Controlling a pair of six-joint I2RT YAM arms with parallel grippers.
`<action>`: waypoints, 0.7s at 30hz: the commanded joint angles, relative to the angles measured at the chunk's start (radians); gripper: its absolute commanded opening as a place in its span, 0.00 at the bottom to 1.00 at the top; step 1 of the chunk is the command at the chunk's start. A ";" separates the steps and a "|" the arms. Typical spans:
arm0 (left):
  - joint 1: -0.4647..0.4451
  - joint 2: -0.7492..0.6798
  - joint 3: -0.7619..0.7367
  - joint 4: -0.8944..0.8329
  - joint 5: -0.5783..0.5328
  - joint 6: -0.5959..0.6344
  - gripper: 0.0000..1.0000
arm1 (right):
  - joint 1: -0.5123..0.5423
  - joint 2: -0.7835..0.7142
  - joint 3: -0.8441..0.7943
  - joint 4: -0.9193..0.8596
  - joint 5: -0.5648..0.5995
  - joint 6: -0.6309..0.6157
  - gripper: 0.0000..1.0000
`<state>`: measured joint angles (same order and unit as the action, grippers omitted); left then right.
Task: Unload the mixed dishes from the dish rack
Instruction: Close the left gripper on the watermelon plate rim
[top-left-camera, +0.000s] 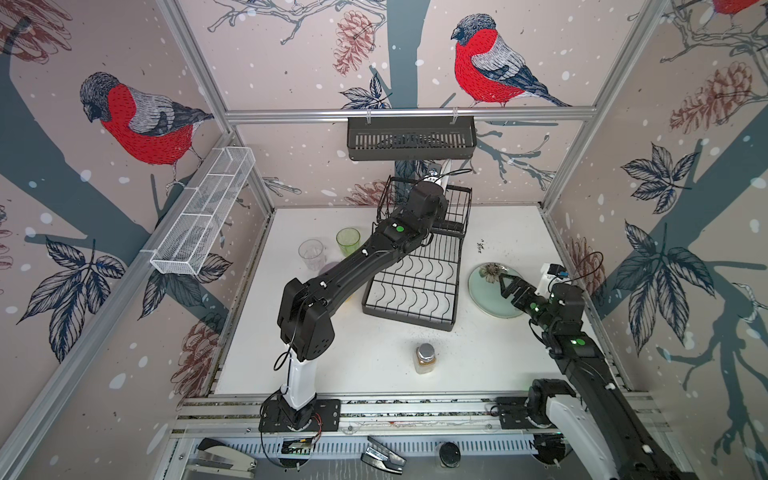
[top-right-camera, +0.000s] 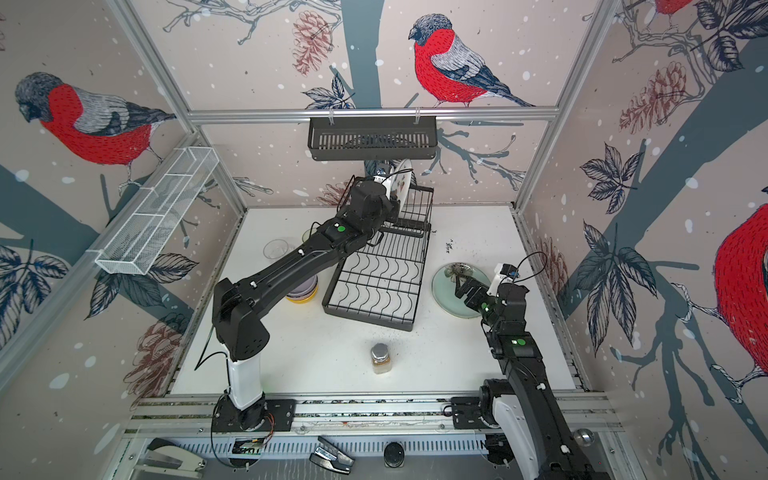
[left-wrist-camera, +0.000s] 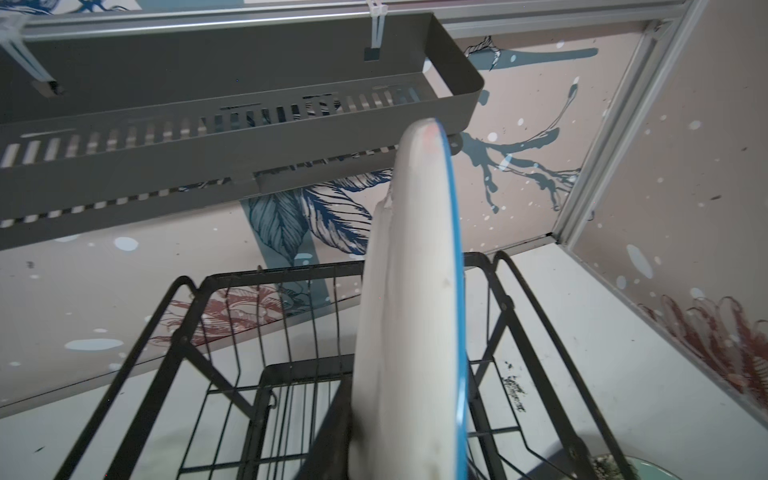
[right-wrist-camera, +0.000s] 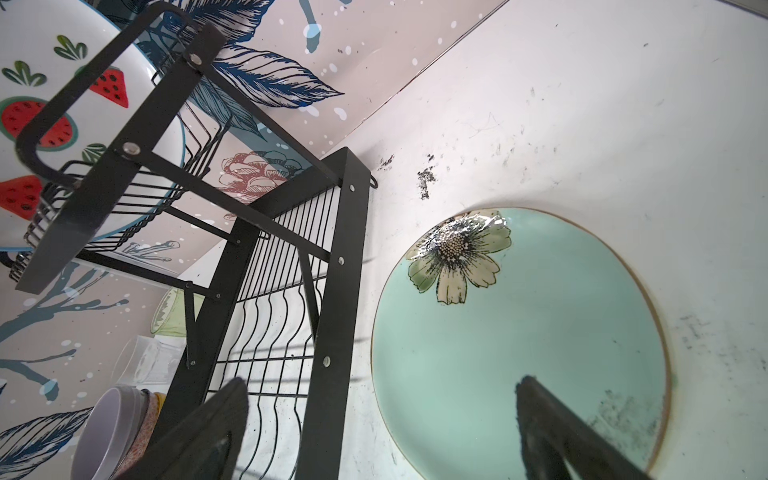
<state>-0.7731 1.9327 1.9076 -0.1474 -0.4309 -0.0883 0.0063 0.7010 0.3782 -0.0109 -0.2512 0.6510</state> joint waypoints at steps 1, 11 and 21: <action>0.005 0.003 0.018 0.019 -0.025 -0.020 0.22 | 0.000 -0.006 -0.011 0.018 0.005 -0.013 1.00; 0.005 0.008 0.025 0.027 -0.054 -0.010 0.19 | 0.001 0.003 0.004 0.022 0.000 -0.017 1.00; 0.005 -0.008 0.016 0.076 -0.033 -0.001 0.00 | 0.000 0.027 0.019 0.017 0.006 -0.022 1.00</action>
<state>-0.7700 1.9369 1.9228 -0.1543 -0.4976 -0.0280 0.0063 0.7265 0.3889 -0.0105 -0.2520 0.6476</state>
